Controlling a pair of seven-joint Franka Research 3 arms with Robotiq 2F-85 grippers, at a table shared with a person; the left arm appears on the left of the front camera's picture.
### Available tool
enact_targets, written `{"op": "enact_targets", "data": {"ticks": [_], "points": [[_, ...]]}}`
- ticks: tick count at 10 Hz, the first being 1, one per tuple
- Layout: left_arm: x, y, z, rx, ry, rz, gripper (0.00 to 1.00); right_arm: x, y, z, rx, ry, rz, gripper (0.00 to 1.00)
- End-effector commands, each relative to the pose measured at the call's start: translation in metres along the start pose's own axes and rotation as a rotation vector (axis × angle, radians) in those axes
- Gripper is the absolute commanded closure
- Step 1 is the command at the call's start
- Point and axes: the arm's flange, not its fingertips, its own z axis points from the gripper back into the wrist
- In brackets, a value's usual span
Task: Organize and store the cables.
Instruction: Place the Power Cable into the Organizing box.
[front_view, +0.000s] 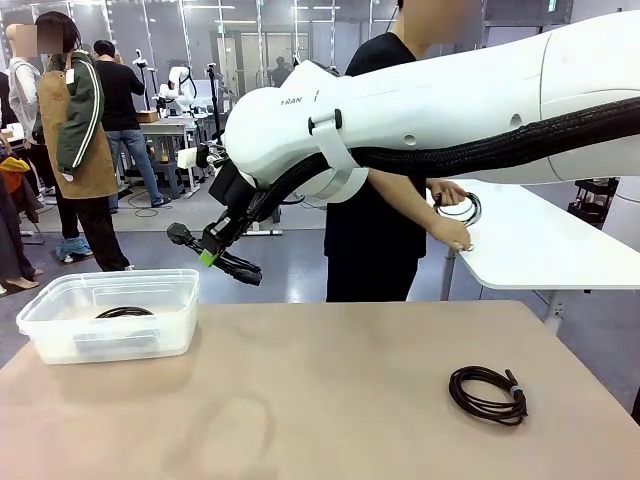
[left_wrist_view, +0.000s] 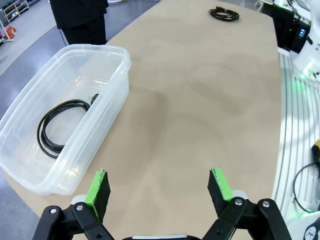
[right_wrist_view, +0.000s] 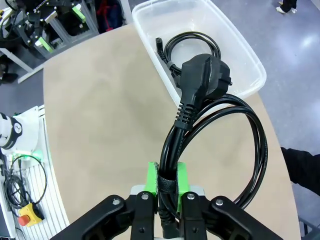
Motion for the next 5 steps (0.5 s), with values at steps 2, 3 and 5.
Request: {"op": "enact_targets", "data": {"ticks": [2,3,5], "points": [[0.0,0.001,0.0,0.005,-0.023,-0.003,0.0,0.001,0.001,0.003,-0.003,0.0,0.002,0.95],[0.0,0.001,0.0,0.005,-0.023,-0.003,0.0,0.001,0.001,0.003,-0.003,0.0,0.002,0.95],[0.0,0.001,0.0,0.005,-0.023,-0.003,0.0,0.004,-0.011,-0.007,-0.004,0.108,-0.01,0.82]]}}
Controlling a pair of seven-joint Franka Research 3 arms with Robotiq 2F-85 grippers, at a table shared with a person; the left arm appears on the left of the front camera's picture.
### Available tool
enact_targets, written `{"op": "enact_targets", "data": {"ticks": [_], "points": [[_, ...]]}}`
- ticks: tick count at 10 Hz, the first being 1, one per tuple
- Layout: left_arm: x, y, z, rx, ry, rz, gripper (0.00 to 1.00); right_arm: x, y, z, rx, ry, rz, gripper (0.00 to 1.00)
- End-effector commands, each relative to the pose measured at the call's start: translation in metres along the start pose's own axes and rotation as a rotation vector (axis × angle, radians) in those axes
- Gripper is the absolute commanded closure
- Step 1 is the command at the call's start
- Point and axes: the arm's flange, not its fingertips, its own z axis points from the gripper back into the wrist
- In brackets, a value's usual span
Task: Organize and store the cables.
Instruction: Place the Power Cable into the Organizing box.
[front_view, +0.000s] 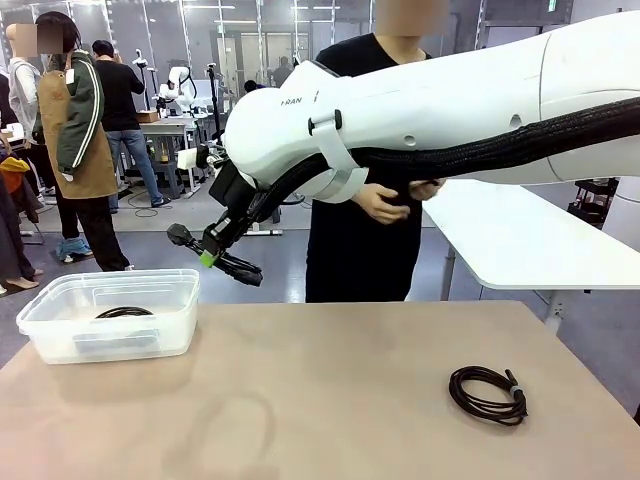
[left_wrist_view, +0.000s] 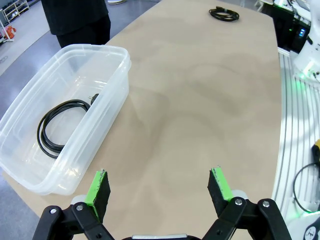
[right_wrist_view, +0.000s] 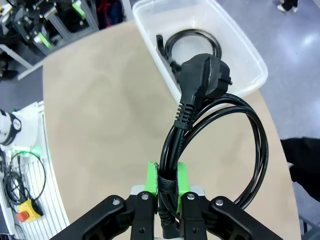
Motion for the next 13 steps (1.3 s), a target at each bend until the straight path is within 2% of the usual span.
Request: {"op": "enact_targets", "data": {"ticks": [1,2,5,6,7,11,13], "points": [[0.0,0.001,0.0,0.005,-0.023,-0.003,0.0,0.005,-0.011,-0.016,0.043,0.146,-0.014,0.82],[0.0,0.001,0.0,0.005,-0.023,-0.003,0.0,-0.007,-0.014,-0.034,0.08,0.255,-0.04,0.82],[0.0,0.001,0.0,0.005,-0.023,-0.003,0.0,-0.03,-0.016,-0.086,0.155,0.334,-0.082,0.82],[0.0,0.001,0.0,0.005,-0.023,-0.003,0.0,-0.037,-0.015,-0.102,0.187,0.306,-0.091,0.82],[0.0,0.001,0.0,0.005,-0.023,-0.003,0.0,-0.046,-0.015,-0.115,0.203,0.35,-0.107,0.82],[0.0,0.001,0.0,0.005,-0.023,-0.003,0.0,-0.059,-0.003,-0.132,0.287,0.45,-0.074,0.82],[0.0,0.001,0.0,0.005,-0.023,-0.003,0.0,-0.063,-0.001,-0.135,0.301,0.47,-0.053,0.54]]}}
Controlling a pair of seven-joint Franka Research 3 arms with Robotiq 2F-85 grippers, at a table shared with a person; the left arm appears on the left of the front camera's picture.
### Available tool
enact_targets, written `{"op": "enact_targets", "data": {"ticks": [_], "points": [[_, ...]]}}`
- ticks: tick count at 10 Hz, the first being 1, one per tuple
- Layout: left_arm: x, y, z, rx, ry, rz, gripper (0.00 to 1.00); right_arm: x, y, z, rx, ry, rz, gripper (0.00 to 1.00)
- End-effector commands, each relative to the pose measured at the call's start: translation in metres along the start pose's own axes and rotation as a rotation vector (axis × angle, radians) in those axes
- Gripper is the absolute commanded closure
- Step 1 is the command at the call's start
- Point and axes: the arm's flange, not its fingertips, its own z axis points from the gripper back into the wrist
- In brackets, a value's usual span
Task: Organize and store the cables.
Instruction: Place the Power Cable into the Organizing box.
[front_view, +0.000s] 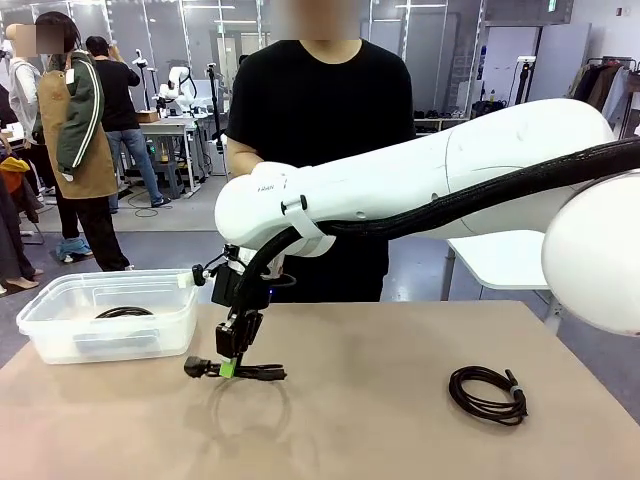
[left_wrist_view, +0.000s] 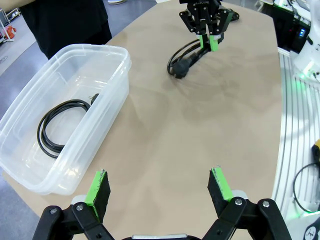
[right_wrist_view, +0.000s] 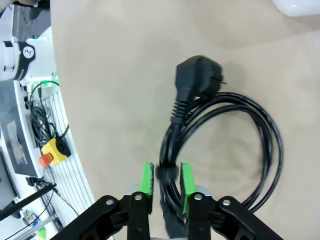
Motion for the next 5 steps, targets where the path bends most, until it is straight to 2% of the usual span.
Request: {"op": "enact_targets", "data": {"ticks": [1,3,4,5], "points": [[0.0,0.0,0.0,0.0,0.0,0.0,0.0,0.004,0.0,0.004,-0.01,0.013,0.02,0.38],[0.004,-0.016,-0.001,-0.007,0.007,-0.033,0.0,-0.004,-0.001,0.007,-0.025,0.002,0.025,0.1],[0.008,-0.025,-0.002,-0.015,-0.001,-0.041,0.0,-0.012,-0.002,0.013,-0.05,-0.022,0.016,0.0],[0.014,-0.035,-0.008,-0.018,0.012,-0.059,0.0,-0.026,0.0,0.026,-0.076,-0.06,0.004,0.2]]}}
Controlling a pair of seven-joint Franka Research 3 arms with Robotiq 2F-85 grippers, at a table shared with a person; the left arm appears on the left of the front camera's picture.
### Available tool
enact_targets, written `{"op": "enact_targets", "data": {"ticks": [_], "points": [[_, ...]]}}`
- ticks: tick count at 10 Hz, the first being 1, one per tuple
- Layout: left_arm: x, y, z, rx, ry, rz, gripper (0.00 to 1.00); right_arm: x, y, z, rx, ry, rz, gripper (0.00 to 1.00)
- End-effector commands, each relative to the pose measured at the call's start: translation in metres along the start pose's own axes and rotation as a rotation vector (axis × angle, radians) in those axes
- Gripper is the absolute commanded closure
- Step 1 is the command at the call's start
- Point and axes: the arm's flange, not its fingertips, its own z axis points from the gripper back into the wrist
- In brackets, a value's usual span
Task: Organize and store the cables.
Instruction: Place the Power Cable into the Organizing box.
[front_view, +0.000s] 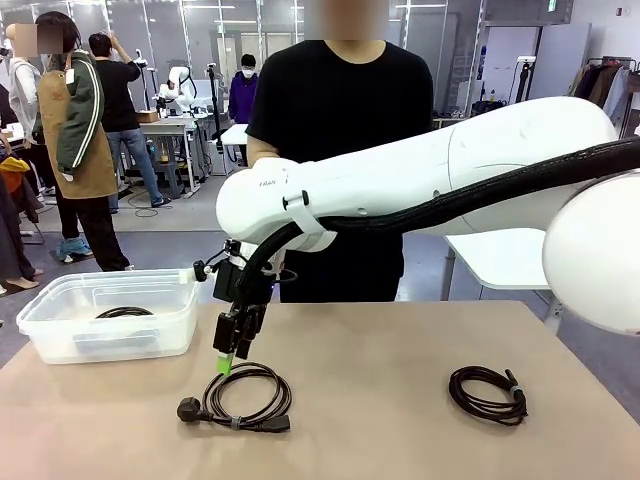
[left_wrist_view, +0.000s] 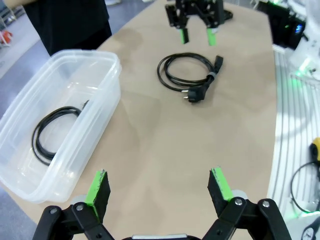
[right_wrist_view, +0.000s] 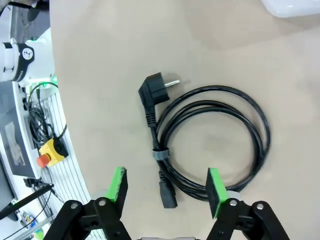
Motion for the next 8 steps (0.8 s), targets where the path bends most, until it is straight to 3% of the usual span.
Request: {"op": "enact_targets", "data": {"ticks": [1,3,8], "points": [[0.015,-0.028,-0.008,-0.01,0.036,-0.06,0.0,-0.044,0.008,0.026,-0.065,-0.091,-0.005,0.0],[0.034,-0.039,-0.031,-0.021,0.079,-0.075,0.0,-0.1,0.013,0.055,-0.085,-0.189,-0.05,0.0],[0.095,-0.078,-0.12,-0.066,0.172,-0.136,0.0,-0.25,0.027,0.098,-0.094,-0.559,-0.075,0.0]]}}
